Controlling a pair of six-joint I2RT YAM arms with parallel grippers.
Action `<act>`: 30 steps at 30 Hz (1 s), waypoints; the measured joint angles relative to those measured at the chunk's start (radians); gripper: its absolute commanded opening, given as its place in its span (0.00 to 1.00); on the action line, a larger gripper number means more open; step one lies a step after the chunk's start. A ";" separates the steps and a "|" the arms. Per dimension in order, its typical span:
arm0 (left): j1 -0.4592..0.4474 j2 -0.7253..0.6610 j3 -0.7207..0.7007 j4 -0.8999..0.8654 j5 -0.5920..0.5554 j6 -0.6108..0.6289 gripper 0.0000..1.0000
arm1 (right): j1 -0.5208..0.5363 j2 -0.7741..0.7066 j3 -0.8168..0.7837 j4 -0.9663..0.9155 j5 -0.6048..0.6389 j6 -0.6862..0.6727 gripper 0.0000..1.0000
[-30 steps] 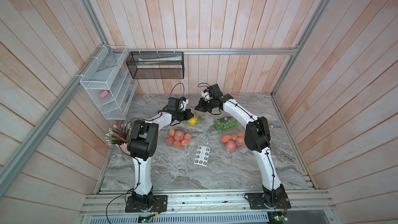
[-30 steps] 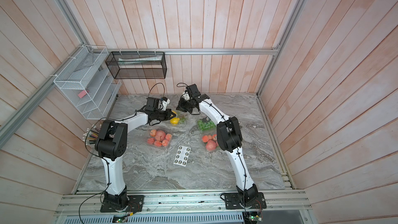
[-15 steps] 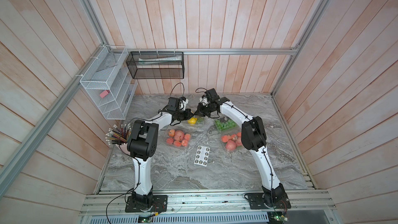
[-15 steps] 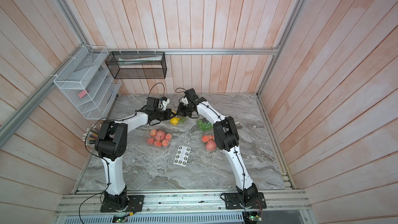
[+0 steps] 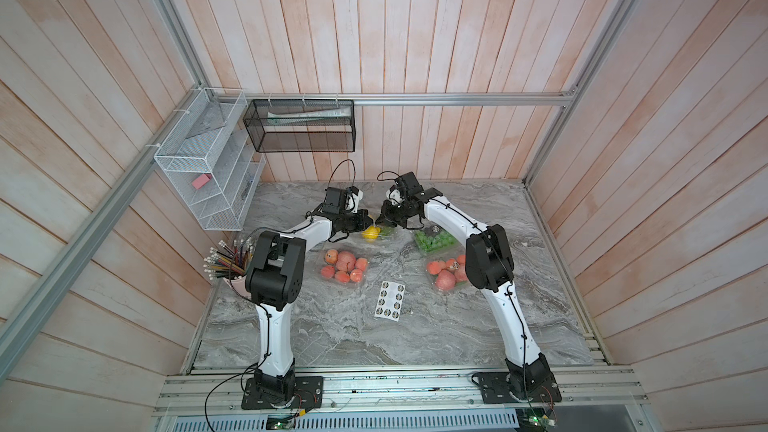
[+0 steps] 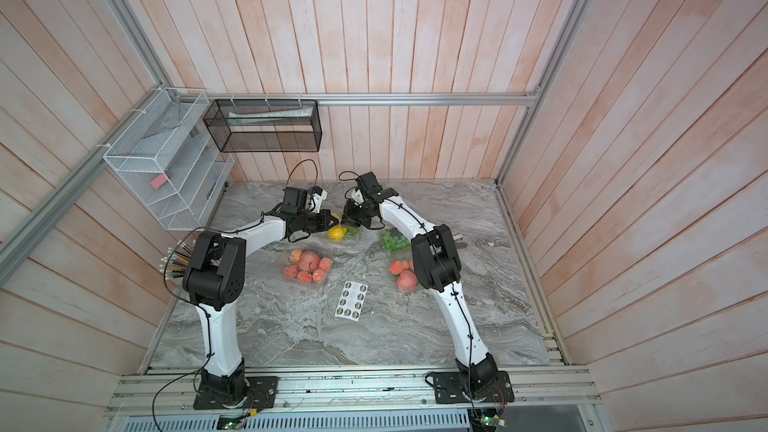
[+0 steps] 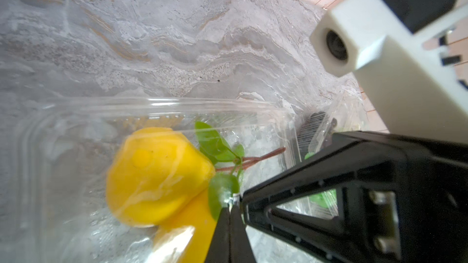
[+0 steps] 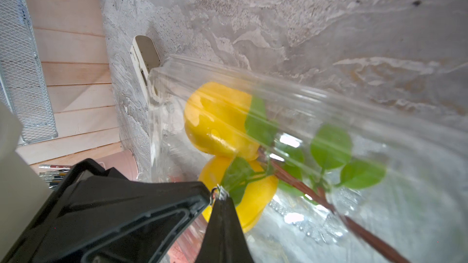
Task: Label fruit boxes
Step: Stick the label on the fruit box.
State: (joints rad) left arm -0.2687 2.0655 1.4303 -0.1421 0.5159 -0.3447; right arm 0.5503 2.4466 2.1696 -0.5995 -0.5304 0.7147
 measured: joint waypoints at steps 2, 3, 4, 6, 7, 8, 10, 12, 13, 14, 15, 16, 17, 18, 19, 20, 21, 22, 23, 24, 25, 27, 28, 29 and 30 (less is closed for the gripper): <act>0.002 -0.001 0.000 -0.001 -0.013 0.000 0.05 | 0.000 0.000 0.000 -0.003 0.008 -0.006 0.00; 0.002 -0.002 0.000 -0.001 -0.019 0.000 0.05 | 0.001 0.000 0.000 -0.004 0.011 -0.009 0.00; 0.002 -0.003 0.000 -0.003 -0.026 0.000 0.04 | 0.001 0.000 0.000 -0.005 0.014 -0.012 0.00; 0.002 -0.010 -0.006 -0.005 -0.041 0.000 0.04 | 0.002 0.000 0.000 -0.006 0.019 -0.013 0.00; 0.002 -0.014 -0.010 -0.008 -0.048 0.000 0.05 | 0.002 0.000 0.000 -0.006 0.020 -0.014 0.00; 0.003 -0.019 -0.013 -0.011 -0.054 0.000 0.05 | 0.002 0.000 0.000 -0.006 0.020 -0.016 0.00; 0.004 -0.026 -0.015 -0.018 -0.062 0.001 0.05 | 0.002 -0.001 0.000 -0.006 0.019 -0.016 0.00; 0.005 -0.029 -0.017 -0.022 -0.070 0.001 0.04 | 0.002 -0.002 0.000 -0.006 0.019 -0.017 0.00; 0.005 -0.031 -0.019 -0.023 -0.072 0.001 0.05 | 0.002 -0.002 0.003 -0.007 0.019 -0.019 0.00; 0.006 -0.032 -0.019 -0.023 -0.073 0.001 0.04 | 0.002 -0.002 0.006 -0.008 0.020 -0.021 0.00; 0.006 -0.033 -0.019 -0.023 -0.076 0.001 0.05 | 0.002 -0.002 0.009 -0.008 0.021 -0.024 0.00; 0.006 -0.033 -0.019 -0.023 -0.076 0.001 0.05 | 0.002 -0.002 0.013 -0.010 0.022 -0.027 0.00; 0.006 -0.033 -0.019 -0.023 -0.076 0.001 0.04 | 0.002 -0.002 0.014 -0.011 0.023 -0.029 0.00; 0.006 -0.033 -0.019 -0.023 -0.076 0.001 0.05 | 0.002 -0.002 0.018 -0.013 0.024 -0.031 0.00; 0.006 -0.033 -0.019 -0.023 -0.076 0.001 0.04 | 0.003 -0.002 0.019 -0.014 0.024 -0.032 0.00; 0.006 -0.033 -0.019 -0.023 -0.076 0.001 0.04 | 0.003 -0.002 0.024 -0.018 0.024 -0.034 0.00; 0.006 -0.033 -0.019 -0.023 -0.076 0.001 0.05 | 0.003 -0.002 0.029 -0.022 0.024 -0.035 0.00; 0.006 -0.033 -0.019 -0.023 -0.076 0.001 0.04 | 0.004 -0.002 0.035 -0.024 0.024 -0.035 0.00; 0.006 -0.033 -0.019 -0.023 -0.076 0.000 0.05 | 0.005 -0.002 0.041 -0.026 0.024 -0.035 0.00; 0.006 -0.033 -0.019 -0.023 -0.076 0.000 0.04 | 0.006 -0.002 0.050 -0.029 0.023 -0.035 0.00; 0.006 -0.033 -0.019 -0.023 -0.076 0.000 0.04 | 0.008 -0.002 0.057 -0.030 0.023 -0.035 0.00; 0.006 -0.033 -0.019 -0.023 -0.076 0.000 0.04 | 0.010 -0.002 0.069 -0.029 0.020 -0.035 0.00; 0.006 -0.033 -0.019 -0.023 -0.076 0.000 0.05 | 0.012 -0.002 0.071 -0.029 0.018 -0.035 0.00; 0.006 -0.033 -0.019 -0.023 -0.075 0.000 0.04 | 0.013 -0.002 0.072 -0.029 0.016 -0.035 0.00; 0.007 -0.033 -0.019 -0.023 -0.075 0.000 0.05 | 0.016 0.000 0.072 -0.029 0.015 -0.035 0.00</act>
State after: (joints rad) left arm -0.2619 2.0323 1.4117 -0.1646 0.4408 -0.3443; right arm 0.5659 2.4466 2.2417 -0.6289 -0.5156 0.6792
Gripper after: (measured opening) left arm 0.048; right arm 0.042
